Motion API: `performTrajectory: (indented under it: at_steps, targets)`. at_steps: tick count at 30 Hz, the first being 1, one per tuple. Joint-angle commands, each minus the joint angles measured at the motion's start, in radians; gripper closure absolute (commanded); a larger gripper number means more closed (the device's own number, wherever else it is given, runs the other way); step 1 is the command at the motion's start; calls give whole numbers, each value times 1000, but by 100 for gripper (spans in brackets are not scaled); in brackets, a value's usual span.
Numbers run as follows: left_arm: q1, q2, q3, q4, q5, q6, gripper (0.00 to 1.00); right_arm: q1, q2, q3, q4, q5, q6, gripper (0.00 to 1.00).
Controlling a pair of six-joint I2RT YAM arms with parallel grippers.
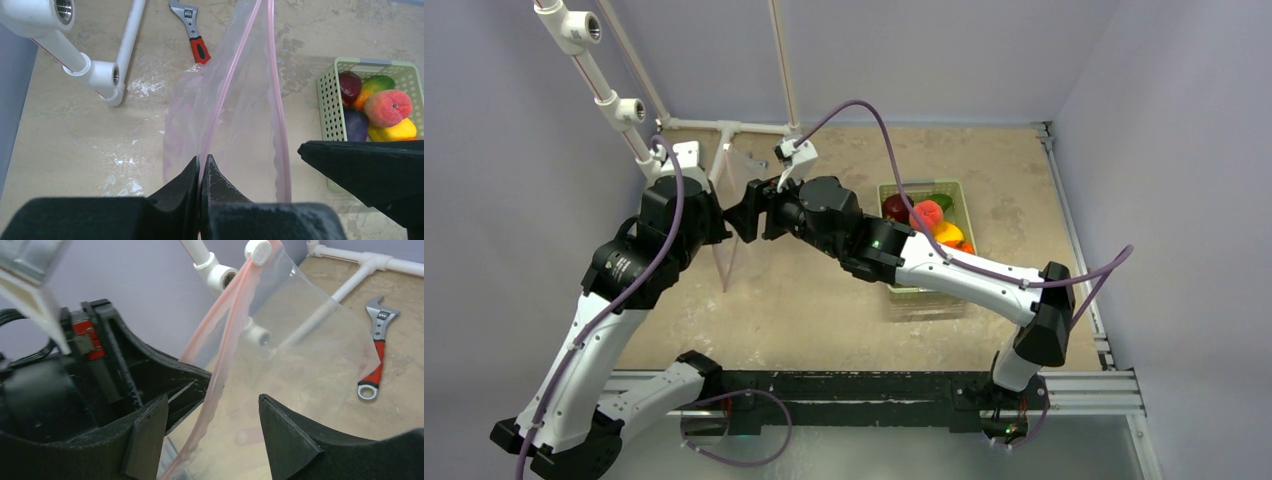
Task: Place the food in the zip-top bag and seal the zipper
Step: Open the zipper of the food storage bag.
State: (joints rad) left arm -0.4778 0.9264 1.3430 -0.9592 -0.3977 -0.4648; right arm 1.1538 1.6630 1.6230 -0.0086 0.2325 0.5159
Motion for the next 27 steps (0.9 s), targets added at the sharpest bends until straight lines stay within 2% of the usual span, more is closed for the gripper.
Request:
performTrajectory:
  at_steps: [1, 6, 12, 16, 19, 23, 27]
  targets:
    - [5, -19, -3, 39, -4, -20, 100, 6, 17, 68, -45, 78, 13, 31]
    - [5, -27, -1, 35, 5, -21, 100, 9, 53, 85, -80, 133, 15, 37]
    - [5, -34, 7, 20, 8, -16, 100, 16, 63, 76, -108, 192, 18, 52]
    - [5, -36, 2, 19, 33, -13, 100, 19, 51, 45, -99, 190, 26, 82]
    - [5, -34, -8, 12, 39, -7, 100, 21, 44, 26, -90, 188, 32, 100]
    - [5, -39, -26, 14, 35, 1, 100, 26, 48, 18, -106, 187, 33, 100]
    - [5, -33, -16, 10, 33, 2, 86, 34, 39, -3, -99, 201, 38, 100]
